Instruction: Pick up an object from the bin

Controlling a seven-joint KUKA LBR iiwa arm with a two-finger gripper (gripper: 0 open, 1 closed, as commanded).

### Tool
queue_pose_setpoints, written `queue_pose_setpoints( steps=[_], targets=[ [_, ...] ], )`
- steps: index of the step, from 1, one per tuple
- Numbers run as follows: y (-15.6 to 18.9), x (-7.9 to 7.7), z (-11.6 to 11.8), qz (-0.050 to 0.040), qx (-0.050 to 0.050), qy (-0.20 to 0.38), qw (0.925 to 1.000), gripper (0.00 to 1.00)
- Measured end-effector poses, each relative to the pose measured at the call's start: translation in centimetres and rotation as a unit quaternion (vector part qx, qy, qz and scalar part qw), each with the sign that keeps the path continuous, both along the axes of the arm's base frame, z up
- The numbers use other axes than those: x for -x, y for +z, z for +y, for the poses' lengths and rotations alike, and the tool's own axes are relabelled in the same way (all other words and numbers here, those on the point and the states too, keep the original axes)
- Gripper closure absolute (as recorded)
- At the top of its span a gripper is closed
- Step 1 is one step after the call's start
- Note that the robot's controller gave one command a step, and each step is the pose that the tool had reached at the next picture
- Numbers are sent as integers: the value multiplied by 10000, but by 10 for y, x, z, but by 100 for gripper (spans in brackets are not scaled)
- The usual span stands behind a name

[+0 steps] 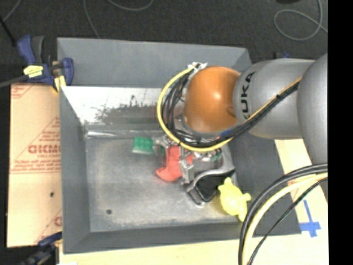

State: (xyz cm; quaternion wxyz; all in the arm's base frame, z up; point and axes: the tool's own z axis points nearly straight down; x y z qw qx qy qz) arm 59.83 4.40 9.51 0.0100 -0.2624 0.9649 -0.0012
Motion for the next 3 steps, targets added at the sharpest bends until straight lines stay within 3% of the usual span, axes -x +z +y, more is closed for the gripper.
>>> queue_pose_setpoints(
  steps=[1,2,3],
  targets=[
    [9,2,-28,-31,36,2021,9794,100],
    [10,2,-30,-34,31,2034,9791,100],
    [159,1,-19,-61,31,1985,9801,100]
  ],
)
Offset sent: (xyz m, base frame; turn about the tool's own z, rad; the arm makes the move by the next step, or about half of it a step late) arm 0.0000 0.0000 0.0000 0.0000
